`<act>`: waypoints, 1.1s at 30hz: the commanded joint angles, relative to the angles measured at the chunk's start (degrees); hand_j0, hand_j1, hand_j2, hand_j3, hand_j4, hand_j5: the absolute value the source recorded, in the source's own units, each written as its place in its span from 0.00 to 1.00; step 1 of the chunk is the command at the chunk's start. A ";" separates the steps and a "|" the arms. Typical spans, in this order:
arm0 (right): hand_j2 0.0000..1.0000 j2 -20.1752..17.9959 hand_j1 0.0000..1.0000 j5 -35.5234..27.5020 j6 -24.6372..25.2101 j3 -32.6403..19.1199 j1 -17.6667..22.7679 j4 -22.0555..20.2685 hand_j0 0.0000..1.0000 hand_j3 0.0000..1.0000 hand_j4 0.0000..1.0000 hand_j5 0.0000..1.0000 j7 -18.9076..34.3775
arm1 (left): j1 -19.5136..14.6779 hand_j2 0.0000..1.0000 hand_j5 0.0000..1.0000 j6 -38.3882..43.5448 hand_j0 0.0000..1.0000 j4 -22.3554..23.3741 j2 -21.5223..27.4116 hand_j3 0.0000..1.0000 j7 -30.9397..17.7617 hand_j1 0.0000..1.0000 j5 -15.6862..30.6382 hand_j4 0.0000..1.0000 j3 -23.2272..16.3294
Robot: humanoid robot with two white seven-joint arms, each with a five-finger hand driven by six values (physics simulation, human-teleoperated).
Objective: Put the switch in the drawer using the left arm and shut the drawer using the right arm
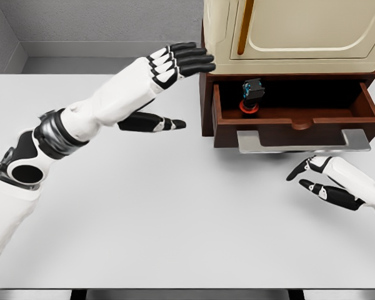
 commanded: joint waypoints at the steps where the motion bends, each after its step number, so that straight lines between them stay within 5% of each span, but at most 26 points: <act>1: 0.51 -0.06 0.51 -0.44 0.11 0.00 0.00 0.02 0.51 0.51 0.51 0.51 -0.02 | 0.00 1.00 1.00 0.00 1.00 -0.41 2.98 1.00 -1.29 1.00 8.57 1.00 -5.57; 5: 0.51 -0.15 0.51 -0.44 0.11 0.00 -0.09 0.02 0.51 0.51 0.51 0.51 -0.02 | 0.00 1.00 1.00 7.49 1.00 -0.41 2.80 1.00 -13.86 1.00 20.44 1.00 -5.66; 11: 0.51 -0.15 0.51 -0.44 0.11 0.00 0.00 0.02 0.51 0.51 0.51 0.51 -0.02 | 1.31 1.00 1.00 6.01 1.00 -0.32 7.55 1.00 -14.13 1.00 20.35 1.00 -1.71; 16: 0.51 -0.06 0.51 -0.35 0.11 0.00 -0.09 0.11 0.51 0.51 0.51 0.51 -0.02 | 12.83 1.00 1.00 0.00 1.00 4.77 9.57 1.00 -14.13 1.00 19.92 1.00 17.36; 19: 0.51 0.03 0.51 -0.26 0.11 0.35 -1.58 1.60 0.51 0.51 0.51 0.51 -0.02 | 14.41 1.00 1.00 0.00 1.00 13.38 9.92 1.00 -14.13 1.00 19.65 1.00 18.94; 25: 0.51 0.12 0.51 0.18 0.11 0.61 -2.55 2.31 0.51 0.51 0.51 0.51 -0.02 | 15.56 1.00 1.00 0.00 1.00 22.79 9.66 1.00 -13.95 1.00 19.56 1.00 25.27; 33: 0.51 0.12 0.51 0.18 0.11 2.63 -4.57 4.07 0.51 0.51 0.51 0.51 -0.02 | 16.08 1.00 1.00 0.00 1.00 25.52 9.66 1.00 -14.04 1.00 19.56 1.00 26.59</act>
